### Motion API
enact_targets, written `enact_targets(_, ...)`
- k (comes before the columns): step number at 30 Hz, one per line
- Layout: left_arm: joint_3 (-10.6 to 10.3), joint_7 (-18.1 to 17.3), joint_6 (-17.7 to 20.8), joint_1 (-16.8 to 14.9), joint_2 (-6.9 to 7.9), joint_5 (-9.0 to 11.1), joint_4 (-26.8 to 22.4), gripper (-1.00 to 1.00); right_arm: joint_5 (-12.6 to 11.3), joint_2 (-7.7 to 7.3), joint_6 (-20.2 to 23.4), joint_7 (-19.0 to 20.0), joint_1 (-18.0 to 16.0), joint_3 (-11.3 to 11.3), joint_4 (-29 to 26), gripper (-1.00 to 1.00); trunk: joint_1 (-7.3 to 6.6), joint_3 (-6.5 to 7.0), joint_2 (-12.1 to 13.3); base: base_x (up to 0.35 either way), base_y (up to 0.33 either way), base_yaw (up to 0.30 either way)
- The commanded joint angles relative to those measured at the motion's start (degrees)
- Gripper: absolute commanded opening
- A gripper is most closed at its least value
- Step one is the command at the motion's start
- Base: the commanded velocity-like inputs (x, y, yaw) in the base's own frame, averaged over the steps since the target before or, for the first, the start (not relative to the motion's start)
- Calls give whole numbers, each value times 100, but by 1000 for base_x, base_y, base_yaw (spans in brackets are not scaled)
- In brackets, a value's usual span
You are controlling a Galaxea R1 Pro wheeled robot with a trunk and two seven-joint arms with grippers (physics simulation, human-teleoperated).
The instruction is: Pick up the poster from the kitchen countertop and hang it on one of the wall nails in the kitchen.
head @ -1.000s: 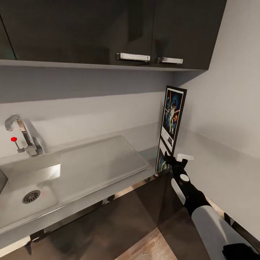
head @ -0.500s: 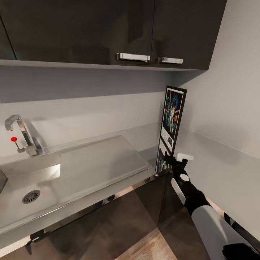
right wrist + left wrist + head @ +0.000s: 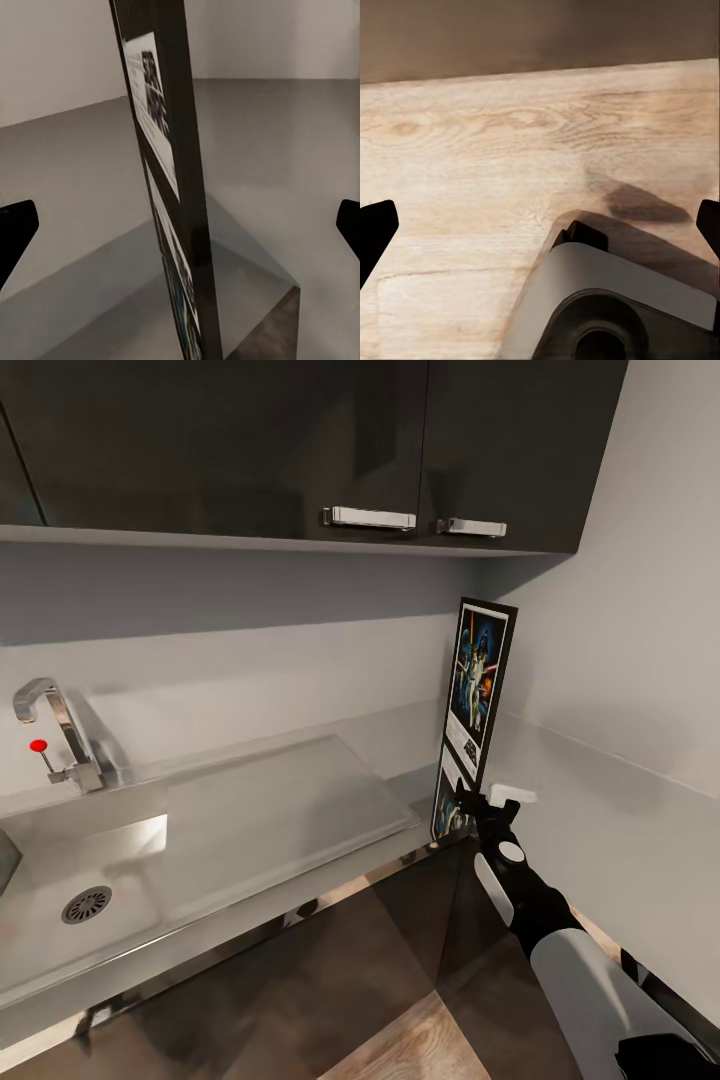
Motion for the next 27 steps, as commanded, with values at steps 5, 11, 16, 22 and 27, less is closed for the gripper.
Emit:
enact_targets(5,4,-16,-15,1,-2,37,275,100,-59,-8,-30,-40,-4,39,3,100,0,-4,-3,0,0,0)
enact_targets(11,7,-18,-18,1,-2,40,358,100,-60,-12,-30,-40,-4,39,0,100,0,-4,-3,0,0,0)
enact_targets(16,8,-19,-19,1,-2,45,375,100,-64,-16,-25,-40,-5,33,-4,100,0,-4,-3,0,0,0)
enact_targets(22,9,-19,-19,1,7,45,378,100,-60,-16,-26,-47,-6,34,-15,100,0,-4,-3,126,0,0)
enact_targets(27,9,-19,-19,1,7,46,378,100,-62,-16,-29,-43,-5,38,-19,100,0,-4,-3,124,0,0)
